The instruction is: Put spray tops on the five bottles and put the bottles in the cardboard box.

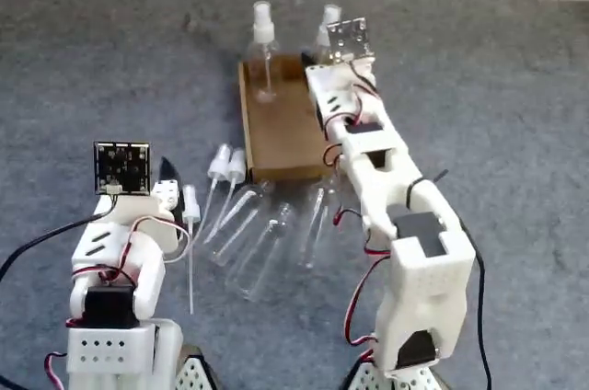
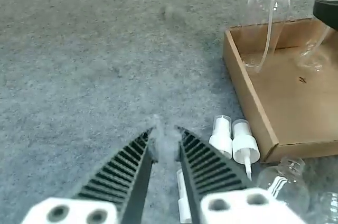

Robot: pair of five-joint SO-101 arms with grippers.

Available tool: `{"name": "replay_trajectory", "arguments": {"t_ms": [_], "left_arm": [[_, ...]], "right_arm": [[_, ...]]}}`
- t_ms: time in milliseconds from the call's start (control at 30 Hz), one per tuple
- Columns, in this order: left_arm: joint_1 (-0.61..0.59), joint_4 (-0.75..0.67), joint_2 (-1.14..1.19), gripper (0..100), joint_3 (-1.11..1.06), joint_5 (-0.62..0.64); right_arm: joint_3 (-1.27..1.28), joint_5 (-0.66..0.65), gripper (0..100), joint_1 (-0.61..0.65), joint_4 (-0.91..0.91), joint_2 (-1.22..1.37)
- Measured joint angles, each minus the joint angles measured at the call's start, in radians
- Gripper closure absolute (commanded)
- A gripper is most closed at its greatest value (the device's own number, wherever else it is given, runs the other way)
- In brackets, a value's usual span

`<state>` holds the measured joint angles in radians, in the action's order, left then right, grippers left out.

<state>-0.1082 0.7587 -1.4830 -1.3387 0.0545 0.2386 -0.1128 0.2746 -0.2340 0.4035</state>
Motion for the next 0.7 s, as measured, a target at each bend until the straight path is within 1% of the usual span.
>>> {"name": "replay_trajectory", "arguments": {"t_ms": [300,500,700], "left_arm": [[0.000,0.000,0.000,99,0.000,0.000],[0.000,0.000,0.000,99,0.000,0.000],[0.000,0.000,0.000,99,0.000,0.000]], "right_arm": [[-0.002,0.000,98.6,0.000,-0.012,0.008],[-0.002,0.000,86.9,0.000,-0.012,0.008],[-0.002,0.000,85.3,0.000,-0.012,0.008]]}}
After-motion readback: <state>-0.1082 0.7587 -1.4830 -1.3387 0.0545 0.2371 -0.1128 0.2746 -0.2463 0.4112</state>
